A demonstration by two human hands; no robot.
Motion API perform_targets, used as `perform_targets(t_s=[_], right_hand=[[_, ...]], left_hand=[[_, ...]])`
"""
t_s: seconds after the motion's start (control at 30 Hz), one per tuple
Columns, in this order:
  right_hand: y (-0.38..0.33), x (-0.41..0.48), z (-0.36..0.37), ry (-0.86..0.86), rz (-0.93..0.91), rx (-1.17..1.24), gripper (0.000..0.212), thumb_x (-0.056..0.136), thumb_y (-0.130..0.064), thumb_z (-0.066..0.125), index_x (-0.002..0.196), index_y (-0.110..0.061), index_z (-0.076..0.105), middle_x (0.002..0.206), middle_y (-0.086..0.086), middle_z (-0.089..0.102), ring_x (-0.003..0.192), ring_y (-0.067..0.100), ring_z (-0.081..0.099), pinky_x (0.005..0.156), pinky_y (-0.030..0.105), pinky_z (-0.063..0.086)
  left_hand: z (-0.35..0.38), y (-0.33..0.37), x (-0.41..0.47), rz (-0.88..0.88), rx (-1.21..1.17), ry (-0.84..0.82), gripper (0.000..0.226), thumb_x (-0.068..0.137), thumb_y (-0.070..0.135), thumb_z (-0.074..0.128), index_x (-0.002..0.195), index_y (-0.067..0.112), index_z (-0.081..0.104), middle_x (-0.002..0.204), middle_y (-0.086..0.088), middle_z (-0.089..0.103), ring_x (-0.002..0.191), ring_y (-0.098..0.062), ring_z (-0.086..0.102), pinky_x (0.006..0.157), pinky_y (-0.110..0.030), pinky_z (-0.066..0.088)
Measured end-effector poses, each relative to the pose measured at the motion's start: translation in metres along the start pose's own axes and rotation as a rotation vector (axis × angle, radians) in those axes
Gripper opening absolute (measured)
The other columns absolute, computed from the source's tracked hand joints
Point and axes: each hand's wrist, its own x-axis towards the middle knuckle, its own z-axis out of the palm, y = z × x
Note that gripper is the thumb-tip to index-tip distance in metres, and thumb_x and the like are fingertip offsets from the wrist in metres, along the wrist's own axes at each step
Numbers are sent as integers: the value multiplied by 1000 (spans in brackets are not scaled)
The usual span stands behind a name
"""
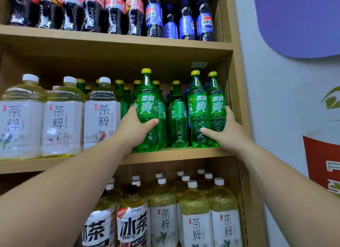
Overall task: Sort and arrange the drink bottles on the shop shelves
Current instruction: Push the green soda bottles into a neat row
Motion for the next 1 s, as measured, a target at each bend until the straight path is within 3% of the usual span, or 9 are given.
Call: perform_targets(t_s=[0.13,0.27,0.5,0.63,0.73,0.83,1.0], right_hand=[[-8,0,2,-9,-1,11,125,77,-62,78,161,-30,-9,161,11,37,136,35,49,98,40,45],[-16,-3,10,-3,-42,-12,124,77,-62,77,161,-28,-7,157,13,41,133,34,51,98,41,47],[-32,-4,33,-25,-87,-3,127,75,-65,78,161,-30,-10,161,11,35,134,32,50,102,42,47],[-43,-4,44,-34,-80,1,131,73,-67,78,161,-27,-12,162,14,33,137,33,48,106,43,44],[-52,-5,54,-43,-81,-34,133,73,-68,77,160,-25,-14,160,18,35,135,34,50,102,42,45],[-60,-7,63,-32,-86,-49,133,74,-69,75,160,-24,-16,155,21,39,130,35,53,97,40,47],[-58,-8,70,11,-92,-82,131,75,-73,72,160,-23,-15,153,20,42,128,34,54,93,39,48]], left_hand=[[-2,-4,-9,33,204,-25,98,90,52,70,161,14,14,161,-13,36,137,-33,46,99,-42,46],[2,-9,-15,65,227,-13,104,90,51,71,163,16,6,162,-13,35,140,-34,43,100,-39,45],[5,-10,-14,75,277,36,103,89,52,72,162,15,10,151,-15,49,126,-32,54,83,-34,44],[7,-12,-11,88,314,57,101,88,53,72,161,14,13,147,-13,52,129,-33,53,89,-38,46],[10,-12,-12,82,393,86,96,90,56,67,160,13,17,153,-13,42,133,-31,50,97,-41,47],[14,-12,-14,90,516,139,91,93,58,61,159,10,19,149,-15,42,127,-32,53,91,-39,49],[16,-13,-16,95,512,170,88,93,57,62,157,9,25,141,-14,49,121,-31,56,89,-39,50]])
